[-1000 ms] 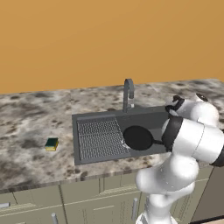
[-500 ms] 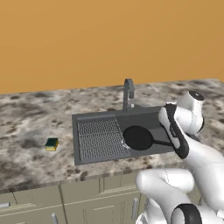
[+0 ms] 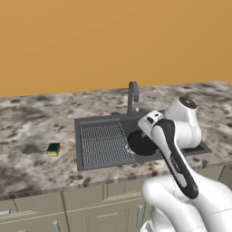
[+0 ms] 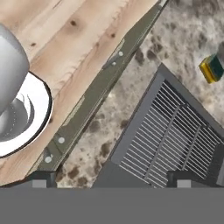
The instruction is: Pick the pan and sponge and place them into the sink. Then turn on the water.
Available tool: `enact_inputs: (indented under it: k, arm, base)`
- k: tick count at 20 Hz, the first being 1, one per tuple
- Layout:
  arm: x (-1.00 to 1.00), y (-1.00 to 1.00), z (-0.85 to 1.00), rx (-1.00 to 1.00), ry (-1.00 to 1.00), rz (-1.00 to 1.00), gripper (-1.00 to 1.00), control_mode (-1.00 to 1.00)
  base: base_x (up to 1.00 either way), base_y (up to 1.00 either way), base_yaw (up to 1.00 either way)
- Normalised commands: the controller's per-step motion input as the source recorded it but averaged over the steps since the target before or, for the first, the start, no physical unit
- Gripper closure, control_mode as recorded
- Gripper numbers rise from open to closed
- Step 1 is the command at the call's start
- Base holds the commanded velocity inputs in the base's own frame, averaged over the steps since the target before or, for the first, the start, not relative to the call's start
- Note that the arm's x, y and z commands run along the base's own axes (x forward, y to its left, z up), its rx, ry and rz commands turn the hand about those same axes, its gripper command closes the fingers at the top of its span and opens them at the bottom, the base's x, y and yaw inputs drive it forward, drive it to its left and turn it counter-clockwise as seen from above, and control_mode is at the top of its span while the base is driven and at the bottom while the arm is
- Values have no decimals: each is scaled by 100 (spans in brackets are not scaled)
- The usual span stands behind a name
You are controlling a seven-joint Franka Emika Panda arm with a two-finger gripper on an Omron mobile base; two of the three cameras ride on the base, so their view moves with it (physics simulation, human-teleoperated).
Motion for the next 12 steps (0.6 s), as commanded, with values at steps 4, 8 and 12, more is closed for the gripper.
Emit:
enact_inputs:
  k: [4,8,12]
  arm:
    - [-1,100,51,-14,2,47,-100,-100]
    - [9,100,45,-18,6,39,-100,-100]
    - [16,100,15,-22,13,36,-100,-100]
  base:
    - [0,0,0]
    - [0,0,0]
    - [0,0,0]
